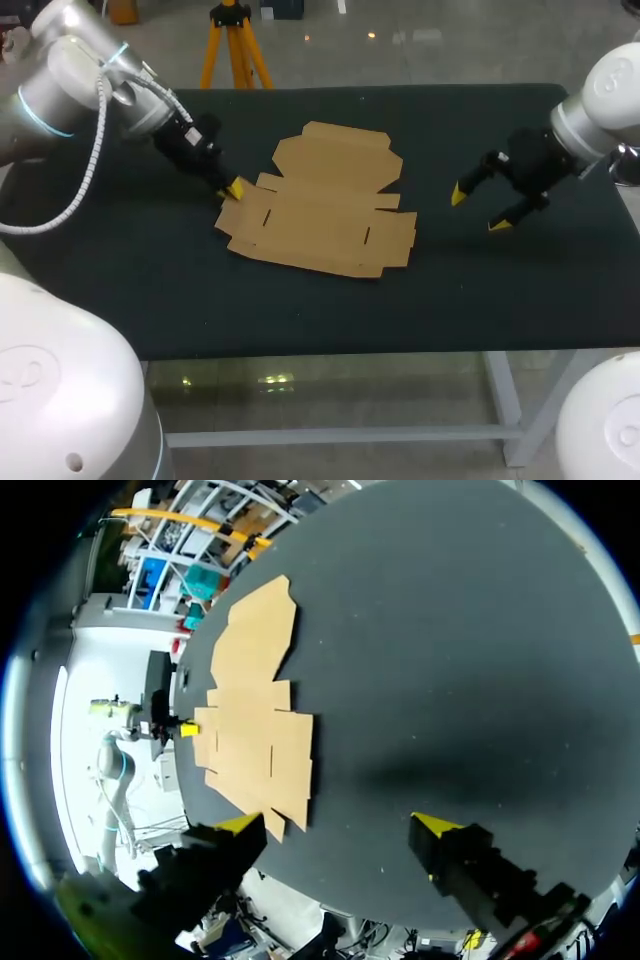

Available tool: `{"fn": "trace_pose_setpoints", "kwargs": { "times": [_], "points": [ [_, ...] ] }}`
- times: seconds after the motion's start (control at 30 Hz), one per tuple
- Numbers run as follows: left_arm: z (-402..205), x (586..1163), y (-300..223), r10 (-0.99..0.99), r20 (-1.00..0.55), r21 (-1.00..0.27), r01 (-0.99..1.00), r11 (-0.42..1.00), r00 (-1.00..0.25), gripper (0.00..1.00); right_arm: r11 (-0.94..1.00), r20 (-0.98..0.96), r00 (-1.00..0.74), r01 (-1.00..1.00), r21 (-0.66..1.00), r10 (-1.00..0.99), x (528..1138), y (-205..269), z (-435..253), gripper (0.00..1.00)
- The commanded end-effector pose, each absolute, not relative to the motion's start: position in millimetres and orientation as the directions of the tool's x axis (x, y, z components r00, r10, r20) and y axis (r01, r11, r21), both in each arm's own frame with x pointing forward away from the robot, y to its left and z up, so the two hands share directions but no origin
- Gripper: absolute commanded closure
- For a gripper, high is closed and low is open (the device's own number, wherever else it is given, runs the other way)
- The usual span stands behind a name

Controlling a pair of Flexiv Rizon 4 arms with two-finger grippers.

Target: Assemble the packaging by folding the flat box into shape, placing the metal phone stand inside, and closing the box properly

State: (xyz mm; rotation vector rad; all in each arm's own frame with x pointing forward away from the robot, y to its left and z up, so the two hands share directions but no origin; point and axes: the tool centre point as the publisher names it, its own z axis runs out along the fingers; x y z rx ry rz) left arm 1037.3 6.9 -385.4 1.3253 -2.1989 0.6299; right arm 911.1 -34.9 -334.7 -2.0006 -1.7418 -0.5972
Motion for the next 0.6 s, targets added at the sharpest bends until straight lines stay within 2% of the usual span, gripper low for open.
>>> {"fn": "trace_pose_setpoints", "kwargs": {
  "times": [0.03,0.27,0.43,0.6],
  "points": [
    [-382,1022,6,-0.683,0.616,-0.184,-0.915,0.360,-0.393,1.00,-0.122,0.573,0.124,0.992,-0.043,0.810,915,-36,-335,0.00],
    [-375,1009,3,-0.685,0.660,-0.217,-0.951,0.219,-0.309,1.00,-0.123,0.576,0.126,0.991,-0.045,0.808,917,-39,-336,0.00],
    [-366,1001,0,-0.668,0.720,-0.185,-0.980,0.078,-0.189,1.00,-0.126,0.575,0.130,0.991,-0.047,0.807,918,-42,-336,0.00],
    [-365,997,-3,-0.657,0.744,-0.154,-0.988,0.000,-0.116,1.00,-0.122,0.578,0.125,0.992,-0.044,0.806,919,-43,-335,0.00]
  ]
}}
